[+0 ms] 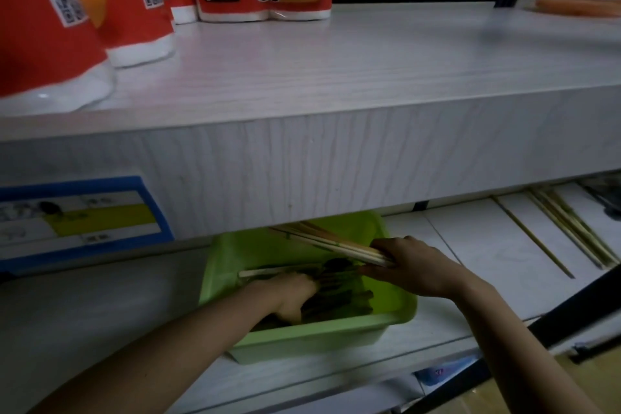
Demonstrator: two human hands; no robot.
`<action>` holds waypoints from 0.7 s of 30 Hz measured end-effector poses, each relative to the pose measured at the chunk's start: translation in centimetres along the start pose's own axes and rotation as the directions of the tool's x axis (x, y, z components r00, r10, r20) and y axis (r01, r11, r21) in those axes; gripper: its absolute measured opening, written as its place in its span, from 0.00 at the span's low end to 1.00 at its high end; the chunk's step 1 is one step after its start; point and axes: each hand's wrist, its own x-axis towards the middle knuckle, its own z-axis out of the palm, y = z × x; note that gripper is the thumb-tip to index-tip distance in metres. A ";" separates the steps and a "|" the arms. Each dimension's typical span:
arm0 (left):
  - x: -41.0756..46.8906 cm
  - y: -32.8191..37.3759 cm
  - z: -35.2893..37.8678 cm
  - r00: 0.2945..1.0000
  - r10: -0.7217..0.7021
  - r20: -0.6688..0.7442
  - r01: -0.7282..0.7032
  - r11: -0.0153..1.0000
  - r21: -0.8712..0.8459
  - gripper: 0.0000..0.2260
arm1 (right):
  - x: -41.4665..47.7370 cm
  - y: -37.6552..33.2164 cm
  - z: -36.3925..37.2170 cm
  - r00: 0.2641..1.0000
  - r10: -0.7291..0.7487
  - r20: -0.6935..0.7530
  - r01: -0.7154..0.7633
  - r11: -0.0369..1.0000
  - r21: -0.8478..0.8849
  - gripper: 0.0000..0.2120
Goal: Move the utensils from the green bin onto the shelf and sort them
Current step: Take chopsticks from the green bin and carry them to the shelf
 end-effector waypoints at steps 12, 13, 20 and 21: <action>-0.1 -0.6 -0.2 1.000 -0.008 0.003 0.008 0.994 -0.107 0.09 | 0.3 -0.1 0.0 1.000 0.000 0.006 0.000 1.000 -0.001 0.09; -0.2 -0.5 -0.2 1.000 -0.006 -0.008 0.005 0.995 -0.099 0.08 | 0.3 -0.1 0.0 1.000 0.000 0.010 0.000 1.000 -0.006 0.10; -0.2 0.1 -0.2 1.000 -0.009 -0.016 0.009 1.000 0.007 0.08 | 0.3 -0.3 0.1 1.000 0.012 0.015 -0.012 0.999 -0.034 0.13; -0.2 0.2 -0.3 1.000 -0.010 -0.009 0.010 1.000 0.020 0.08 | 0.3 -0.3 0.1 1.000 0.012 0.012 -0.012 0.999 -0.029 0.12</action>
